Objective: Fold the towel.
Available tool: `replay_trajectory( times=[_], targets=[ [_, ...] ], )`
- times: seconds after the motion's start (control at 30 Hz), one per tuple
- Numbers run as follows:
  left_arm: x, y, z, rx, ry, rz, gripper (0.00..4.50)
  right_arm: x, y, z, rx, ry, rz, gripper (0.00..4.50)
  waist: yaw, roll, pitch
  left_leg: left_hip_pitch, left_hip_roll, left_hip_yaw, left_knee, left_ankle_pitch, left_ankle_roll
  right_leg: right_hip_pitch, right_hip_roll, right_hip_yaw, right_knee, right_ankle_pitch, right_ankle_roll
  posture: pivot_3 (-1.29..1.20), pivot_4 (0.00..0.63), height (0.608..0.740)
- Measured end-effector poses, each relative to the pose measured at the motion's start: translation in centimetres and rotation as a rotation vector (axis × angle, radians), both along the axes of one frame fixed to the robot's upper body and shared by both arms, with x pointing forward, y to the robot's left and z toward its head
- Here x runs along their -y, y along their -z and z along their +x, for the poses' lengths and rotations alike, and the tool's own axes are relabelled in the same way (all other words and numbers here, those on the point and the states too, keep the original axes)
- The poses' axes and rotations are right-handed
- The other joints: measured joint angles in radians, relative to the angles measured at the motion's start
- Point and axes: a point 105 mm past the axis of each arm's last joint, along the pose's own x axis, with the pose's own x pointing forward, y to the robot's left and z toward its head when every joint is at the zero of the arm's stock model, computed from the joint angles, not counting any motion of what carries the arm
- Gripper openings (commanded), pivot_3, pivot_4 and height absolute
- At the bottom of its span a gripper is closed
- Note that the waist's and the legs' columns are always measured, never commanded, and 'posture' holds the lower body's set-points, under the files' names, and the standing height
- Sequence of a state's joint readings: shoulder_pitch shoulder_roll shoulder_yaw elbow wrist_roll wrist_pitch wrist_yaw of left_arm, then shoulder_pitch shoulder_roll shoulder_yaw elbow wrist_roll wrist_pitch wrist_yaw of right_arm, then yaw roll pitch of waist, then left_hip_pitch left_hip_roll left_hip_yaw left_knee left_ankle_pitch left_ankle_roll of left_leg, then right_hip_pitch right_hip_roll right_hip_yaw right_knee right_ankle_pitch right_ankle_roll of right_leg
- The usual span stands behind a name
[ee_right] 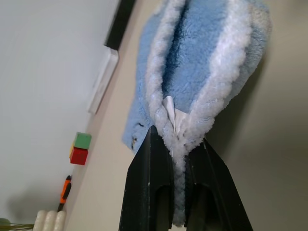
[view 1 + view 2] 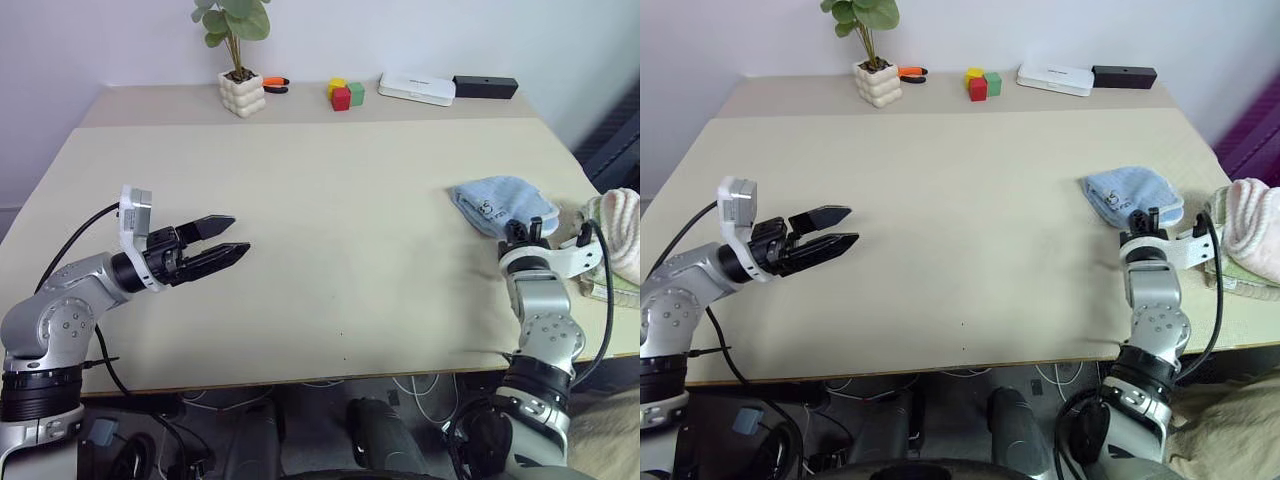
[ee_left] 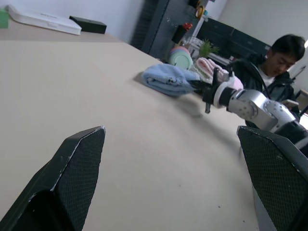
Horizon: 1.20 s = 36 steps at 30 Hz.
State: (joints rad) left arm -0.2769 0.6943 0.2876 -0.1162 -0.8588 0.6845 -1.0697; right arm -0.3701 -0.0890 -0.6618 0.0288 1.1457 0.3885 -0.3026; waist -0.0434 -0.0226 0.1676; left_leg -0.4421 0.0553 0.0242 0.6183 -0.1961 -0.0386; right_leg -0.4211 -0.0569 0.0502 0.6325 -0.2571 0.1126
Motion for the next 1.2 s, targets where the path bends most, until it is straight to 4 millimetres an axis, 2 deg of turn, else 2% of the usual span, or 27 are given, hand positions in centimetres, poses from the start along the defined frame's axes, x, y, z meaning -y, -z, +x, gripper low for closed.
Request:
replay_trajectory(
  times=[0.2,0.5,0.6,0.7,0.83,0.93,0.97,1.03,1.2],
  targets=[
    [0.2,0.0,0.0,0.002,0.004,-0.011,4.50,-3.0,1.3,-1.0,-0.063,0.006,0.045,0.03,-0.001,0.000,0.000,0.000,0.000,0.000,0.000,0.000,0.000,0.000,0.000,0.000,0.000,-0.001,-0.002,0.00,0.150,0.740],
    [0.1,0.2,-0.1,-0.001,0.004,-0.014,4.50,-2.7,0.9,-1.6,-0.123,0.088,-0.022,0.03,0.000,0.001,0.000,0.000,0.000,0.000,0.000,0.000,0.000,0.000,0.000,0.000,0.000,-0.001,-0.003,0.00,0.150,0.740],
    [0.0,0.4,-0.4,0.003,0.016,-0.012,4.50,-3.5,0.9,-1.4,-0.131,0.070,-0.025,0.03,-0.001,0.001,0.000,0.000,0.000,0.000,0.000,0.000,0.000,-0.001,0.000,0.000,0.000,-0.001,-0.003,0.00,0.150,0.740],
    [-0.1,0.3,-0.6,0.041,0.022,0.006,4.50,-3.8,0.9,-1.4,-0.132,0.062,-0.029,0.96,0.000,0.001,0.000,0.000,0.000,0.000,-0.001,0.000,0.000,-0.001,0.000,0.000,0.000,-0.001,-0.003,0.00,0.150,0.740],
    [-0.4,0.1,-0.8,0.115,0.025,0.049,4.50,-4.3,1.7,-1.8,-0.159,0.065,-0.004,2.84,0.000,0.001,0.000,0.000,0.000,0.000,0.000,0.000,0.000,-0.001,0.000,0.000,0.000,-0.001,-0.003,0.00,0.150,0.740],
    [-0.4,0.1,-0.9,0.123,0.031,0.050,4.50,-4.5,1.1,-1.7,-0.145,0.063,-0.018,4.33,0.000,0.001,0.000,0.000,0.000,0.000,0.000,0.000,0.000,-0.001,0.000,0.000,0.000,-0.002,-0.003,0.00,0.150,0.740],
    [-0.3,0.1,-0.9,0.124,0.033,0.049,4.50,-4.6,0.9,-1.7,-0.143,0.059,-0.027,4.48,0.000,0.001,0.000,0.000,0.000,0.000,0.000,0.000,0.000,-0.001,0.000,0.000,0.000,-0.001,-0.003,0.00,0.150,0.740],
    [-0.3,0.1,-0.9,0.124,0.035,0.049,4.50,-4.5,0.7,-1.6,-0.145,0.057,-0.057,4.48,0.000,0.001,0.000,0.000,0.000,0.000,0.000,0.000,0.000,-0.001,0.000,0.000,0.000,-0.001,-0.003,0.00,0.150,0.740],
    [-0.3,0.0,-1.0,0.129,0.046,0.048,4.50,-2.7,-0.3,-2.0,-0.165,0.111,-0.213,4.48,0.001,0.001,0.000,0.000,0.000,0.000,0.000,0.000,0.000,-0.001,0.000,0.000,0.000,-0.002,-0.003,0.00,0.150,0.740]
  ],
)
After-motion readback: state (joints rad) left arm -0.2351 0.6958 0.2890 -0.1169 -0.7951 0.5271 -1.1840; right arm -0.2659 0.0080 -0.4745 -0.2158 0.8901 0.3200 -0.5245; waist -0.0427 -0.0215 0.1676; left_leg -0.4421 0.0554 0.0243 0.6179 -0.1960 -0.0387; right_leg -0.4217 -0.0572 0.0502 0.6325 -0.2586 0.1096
